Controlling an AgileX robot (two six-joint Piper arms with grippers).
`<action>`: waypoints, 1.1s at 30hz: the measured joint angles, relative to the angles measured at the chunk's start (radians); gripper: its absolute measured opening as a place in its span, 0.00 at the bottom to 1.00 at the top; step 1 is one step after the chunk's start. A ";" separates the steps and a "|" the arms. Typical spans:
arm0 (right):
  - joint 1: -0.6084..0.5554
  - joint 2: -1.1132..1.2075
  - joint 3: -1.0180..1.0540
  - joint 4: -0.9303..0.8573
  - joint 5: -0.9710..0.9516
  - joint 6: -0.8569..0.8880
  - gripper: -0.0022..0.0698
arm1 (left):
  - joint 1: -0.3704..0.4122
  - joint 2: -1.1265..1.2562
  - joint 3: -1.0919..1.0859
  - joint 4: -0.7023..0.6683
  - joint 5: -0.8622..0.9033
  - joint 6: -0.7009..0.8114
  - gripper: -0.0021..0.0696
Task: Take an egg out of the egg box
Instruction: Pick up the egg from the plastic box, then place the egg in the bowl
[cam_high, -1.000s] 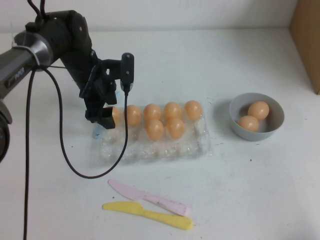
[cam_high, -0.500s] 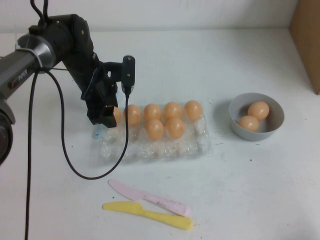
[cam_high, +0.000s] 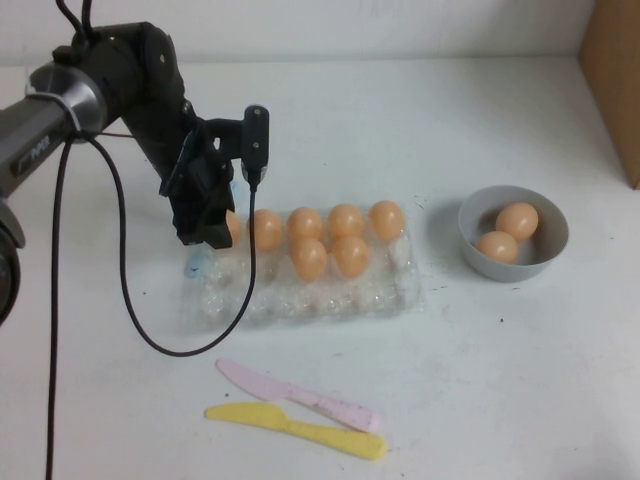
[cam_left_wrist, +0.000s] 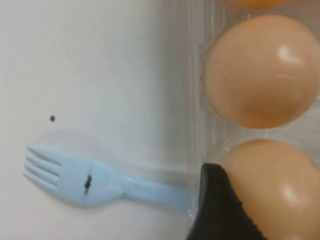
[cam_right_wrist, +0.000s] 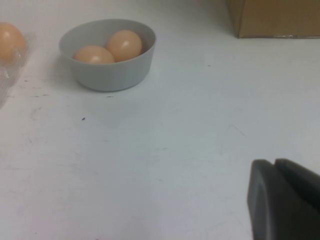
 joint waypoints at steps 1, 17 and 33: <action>0.000 0.000 0.000 0.000 0.000 0.000 0.01 | 0.000 -0.007 0.000 0.000 0.005 0.000 0.51; 0.000 0.000 0.000 0.000 0.000 0.000 0.01 | -0.045 -0.117 -0.079 0.000 0.041 -0.097 0.51; 0.000 0.000 0.000 0.000 0.000 0.000 0.01 | -0.321 -0.076 -0.152 -0.051 -0.113 -0.169 0.51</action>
